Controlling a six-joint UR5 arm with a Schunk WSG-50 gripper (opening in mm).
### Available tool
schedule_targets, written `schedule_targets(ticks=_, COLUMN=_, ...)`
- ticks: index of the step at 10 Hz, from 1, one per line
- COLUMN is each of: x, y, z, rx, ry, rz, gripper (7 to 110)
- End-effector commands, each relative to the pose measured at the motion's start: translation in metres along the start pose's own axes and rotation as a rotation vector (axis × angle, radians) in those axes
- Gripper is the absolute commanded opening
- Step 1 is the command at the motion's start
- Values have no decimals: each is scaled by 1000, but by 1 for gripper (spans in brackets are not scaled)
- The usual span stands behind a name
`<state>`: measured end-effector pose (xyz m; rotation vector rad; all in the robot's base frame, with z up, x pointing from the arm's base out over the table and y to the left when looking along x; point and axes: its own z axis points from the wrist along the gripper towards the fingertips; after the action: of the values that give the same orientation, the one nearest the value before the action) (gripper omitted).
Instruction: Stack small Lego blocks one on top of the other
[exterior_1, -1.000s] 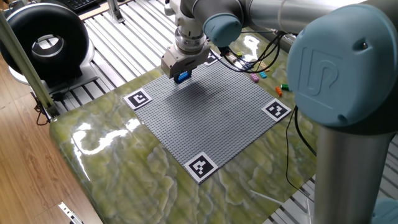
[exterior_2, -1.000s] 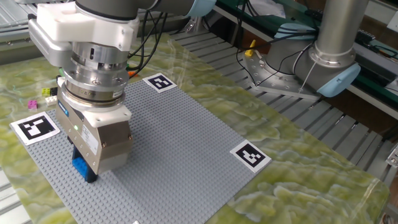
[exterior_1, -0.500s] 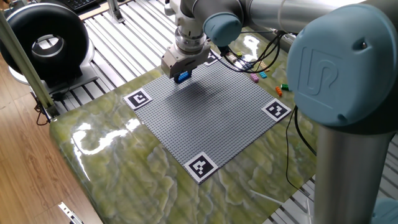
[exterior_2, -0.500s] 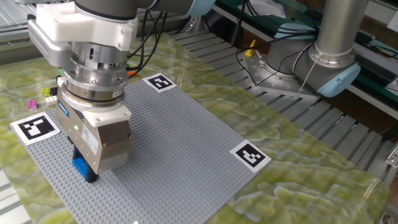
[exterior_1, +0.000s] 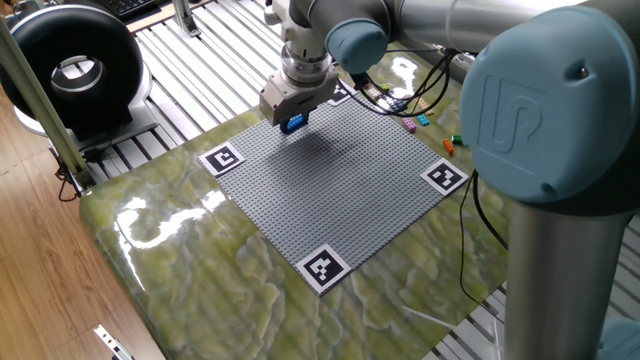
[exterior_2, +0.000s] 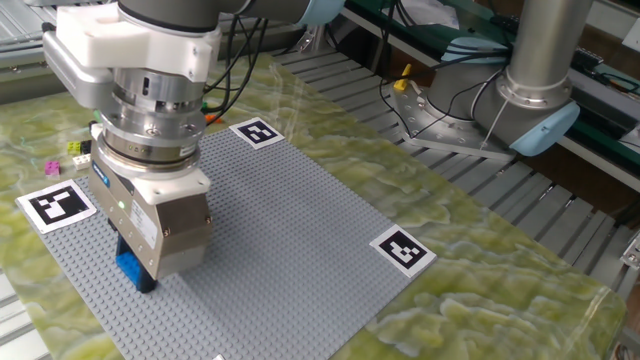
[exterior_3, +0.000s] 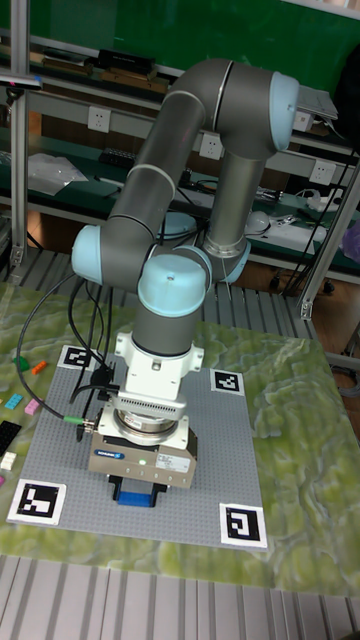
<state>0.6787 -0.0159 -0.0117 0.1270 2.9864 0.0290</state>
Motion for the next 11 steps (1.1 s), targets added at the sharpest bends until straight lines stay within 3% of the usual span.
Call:
schedule_targets(ticks=1, x=-3, y=1, z=0, rx=0, ry=-7, rz=29, gripper=7)
schedule_targets(ticks=11, x=-6, y=4, z=4, rx=-42, ry=-37, rz=29, gripper=7)
